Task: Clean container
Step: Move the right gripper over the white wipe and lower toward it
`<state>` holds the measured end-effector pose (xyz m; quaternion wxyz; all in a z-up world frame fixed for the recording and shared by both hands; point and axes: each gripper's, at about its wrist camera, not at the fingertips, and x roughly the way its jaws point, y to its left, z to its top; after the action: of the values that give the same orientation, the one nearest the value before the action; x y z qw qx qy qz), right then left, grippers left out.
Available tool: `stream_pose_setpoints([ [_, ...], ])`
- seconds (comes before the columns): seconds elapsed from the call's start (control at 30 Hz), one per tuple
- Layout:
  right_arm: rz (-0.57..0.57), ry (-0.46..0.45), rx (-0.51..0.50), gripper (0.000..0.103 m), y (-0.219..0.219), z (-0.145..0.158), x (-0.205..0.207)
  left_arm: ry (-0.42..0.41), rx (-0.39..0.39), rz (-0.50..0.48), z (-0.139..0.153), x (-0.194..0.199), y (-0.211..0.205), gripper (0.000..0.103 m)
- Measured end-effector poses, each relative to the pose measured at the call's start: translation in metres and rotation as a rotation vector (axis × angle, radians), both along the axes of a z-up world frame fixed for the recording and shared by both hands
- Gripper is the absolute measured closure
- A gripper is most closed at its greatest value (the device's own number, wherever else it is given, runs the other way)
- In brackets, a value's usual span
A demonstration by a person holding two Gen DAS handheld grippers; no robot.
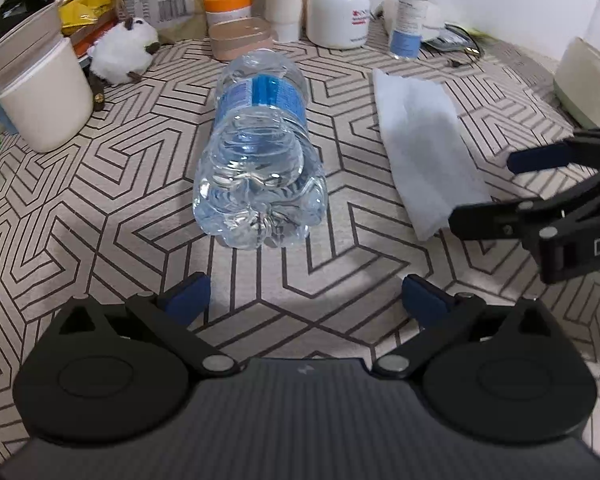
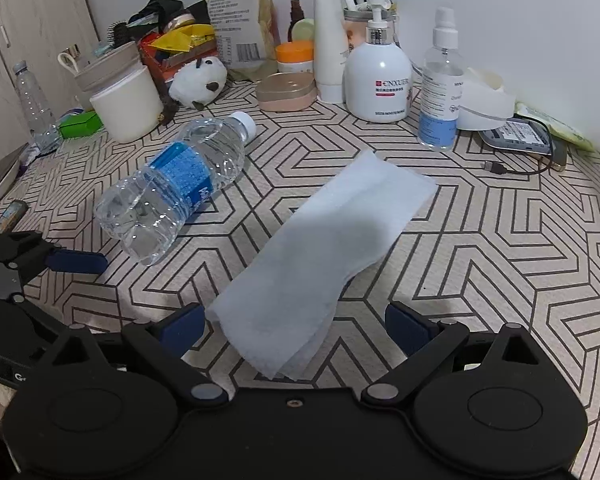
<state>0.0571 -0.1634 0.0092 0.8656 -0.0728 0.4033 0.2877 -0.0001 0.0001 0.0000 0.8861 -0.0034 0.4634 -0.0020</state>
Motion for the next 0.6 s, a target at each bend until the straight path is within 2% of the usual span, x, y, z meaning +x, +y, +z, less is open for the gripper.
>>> stream_pose_setpoints([
  [0.6, -0.107, -0.069, 0.046, 0.005, -0.013, 0.004, 0.003, -0.048, -0.015, -0.023, -0.002, -0.003, 0.004, 0.000],
])
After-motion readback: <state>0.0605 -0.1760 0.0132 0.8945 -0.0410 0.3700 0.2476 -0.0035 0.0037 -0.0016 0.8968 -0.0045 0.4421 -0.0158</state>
